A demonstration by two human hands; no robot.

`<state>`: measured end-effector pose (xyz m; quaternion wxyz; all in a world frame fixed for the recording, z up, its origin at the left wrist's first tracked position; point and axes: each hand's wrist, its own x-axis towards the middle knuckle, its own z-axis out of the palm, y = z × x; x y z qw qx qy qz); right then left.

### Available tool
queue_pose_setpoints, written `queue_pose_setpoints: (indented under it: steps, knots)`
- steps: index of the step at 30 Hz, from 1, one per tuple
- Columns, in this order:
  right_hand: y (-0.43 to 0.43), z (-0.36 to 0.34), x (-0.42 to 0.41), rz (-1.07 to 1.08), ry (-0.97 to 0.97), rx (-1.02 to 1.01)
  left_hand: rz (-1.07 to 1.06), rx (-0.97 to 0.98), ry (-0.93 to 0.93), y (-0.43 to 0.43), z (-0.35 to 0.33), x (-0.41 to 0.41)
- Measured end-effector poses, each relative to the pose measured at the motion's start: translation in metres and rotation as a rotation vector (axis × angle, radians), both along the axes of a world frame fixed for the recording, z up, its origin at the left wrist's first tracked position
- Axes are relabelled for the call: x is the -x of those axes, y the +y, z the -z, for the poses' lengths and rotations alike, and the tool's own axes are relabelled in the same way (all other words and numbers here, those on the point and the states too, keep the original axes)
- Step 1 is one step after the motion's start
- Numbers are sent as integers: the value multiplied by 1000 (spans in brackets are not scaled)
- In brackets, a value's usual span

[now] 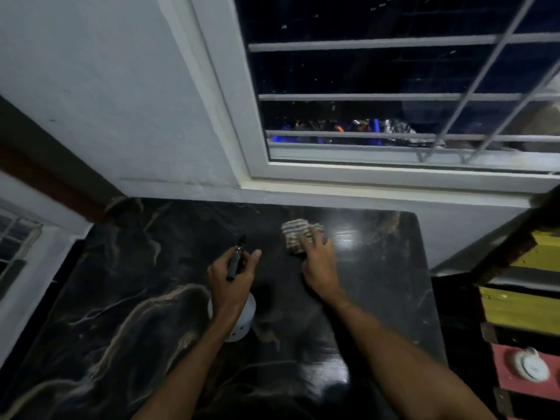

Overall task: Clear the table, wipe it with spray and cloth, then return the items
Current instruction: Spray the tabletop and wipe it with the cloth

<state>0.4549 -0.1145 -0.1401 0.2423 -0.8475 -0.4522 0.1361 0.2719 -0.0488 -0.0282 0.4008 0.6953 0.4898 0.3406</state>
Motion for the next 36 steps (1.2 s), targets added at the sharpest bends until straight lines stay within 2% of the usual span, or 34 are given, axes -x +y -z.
queue_pose_setpoints:
  steps: [1, 2, 3, 6, 7, 8, 10, 11, 12, 15, 16, 17, 19, 23, 25, 26, 29, 30, 31, 34, 36]
  knots:
    - [14, -2, 0, 186, 67, 21, -8, 6, -8, 11, 1, 7]
    - [26, -3, 8, 282, 85, 35, -12, 13, -16, 21, 2, 13]
    - [37, -6, 20, 254, 58, 33, -18, 19, -24, 29, 2, 17]
    - [65, -5, 73, -269, -77, 28, -30, 16, -17, 61, 3, 36]
    - [78, -6, 78, -357, -94, 34, -31, 18, -16, 74, 4, 44]
    - [94, -7, 75, -313, -87, 30, -34, 26, -24, 84, 4, 52]
    - [131, -9, 73, 35, -15, 64, -48, 28, -53, 106, 2, 66]
    - [150, -13, 79, 130, 3, 87, -49, 12, -53, 117, 3, 72]
    - [167, -15, 90, 74, -17, 86, -41, -2, -47, 127, 4, 78]
    - [193, -15, 129, -412, -108, 74, -7, -58, -19, 144, 3, 89]
    - [194, -13, 127, -467, -133, 82, 4, -68, -13, 147, 4, 90]
    - [191, -9, 115, -424, -149, 77, 14, -70, -12, 150, 5, 90]
    - [170, -7, 77, -180, -163, 82, 33, -64, -24, 147, 5, 87]
    - [62, -11, -41, 380, -141, 208, 118, -85, -80, 120, 5, 66]
    - [24, -14, -66, 546, -93, 233, 163, -92, -97, 105, 8, 54]
    - [7, -13, -70, 514, -112, 238, 192, -99, -99, 92, 10, 39]
    - [-15, 1, -72, 163, -199, 230, 230, -50, -80, 59, 12, -1]
    - [-23, 2, -87, 107, -211, 218, 240, -46, -86, 44, 11, -17]
    - [-31, -1, -106, 122, -211, 207, 251, -52, -93, 31, 11, -33]
    - [-63, -8, -158, 361, -162, 214, 332, -103, -118, -1, 13, -75]
    - [-87, -7, -171, 343, -153, 190, 374, -164, -129, -22, 11, -98]
